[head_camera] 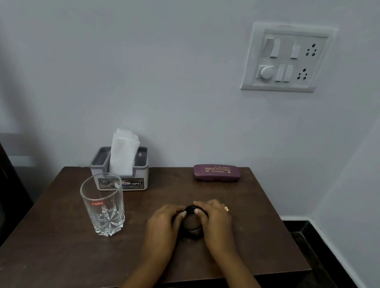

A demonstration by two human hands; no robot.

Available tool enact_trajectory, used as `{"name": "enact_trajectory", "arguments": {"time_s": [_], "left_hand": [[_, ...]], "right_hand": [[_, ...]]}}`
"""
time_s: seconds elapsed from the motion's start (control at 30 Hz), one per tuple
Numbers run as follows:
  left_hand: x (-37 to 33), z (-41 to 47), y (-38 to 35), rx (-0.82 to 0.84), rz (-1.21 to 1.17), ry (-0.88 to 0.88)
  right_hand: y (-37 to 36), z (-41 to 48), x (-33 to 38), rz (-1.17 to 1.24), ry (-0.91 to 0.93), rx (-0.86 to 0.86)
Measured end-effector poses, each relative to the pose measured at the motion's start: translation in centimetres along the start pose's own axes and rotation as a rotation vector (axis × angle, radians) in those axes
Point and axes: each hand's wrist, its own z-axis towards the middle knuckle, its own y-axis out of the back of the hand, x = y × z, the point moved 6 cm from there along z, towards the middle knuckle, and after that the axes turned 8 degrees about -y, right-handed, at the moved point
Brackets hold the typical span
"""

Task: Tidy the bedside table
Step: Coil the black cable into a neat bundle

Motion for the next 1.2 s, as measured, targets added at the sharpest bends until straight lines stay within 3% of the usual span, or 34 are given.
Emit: {"name": "enact_trajectory", "arguments": {"time_s": [0.1, 0.3, 0.6, 0.83, 1.2], "left_hand": [[-0.3, -0.3, -0.9, 0.174, -0.039, -0.096], [0.5, -1.1, -0.6, 0.298, -0.073, -0.14], [0.7, -1.6, -1.0, 0.31, 0.105, -0.137], [0.3, -2.0, -0.7, 0.282, 0.152, -0.112], [0.2, -1.9, 0.5, 0.165, -0.074, 0.019]], "right_hand": [[-0.6, -0.2, 0.3, -0.103, 0.039, 0.044], [0.4, -2.2, -0.3, 0.019, 0.059, 0.269], [-0.7, -3.9, -1.1, -0.334, 0.152, 0.313], [-0.5, -4.0, -0.8, -0.327, 0.147, 0.304], [1.0, -4.5, -0.2, -0.145, 0.026, 0.317]]}}
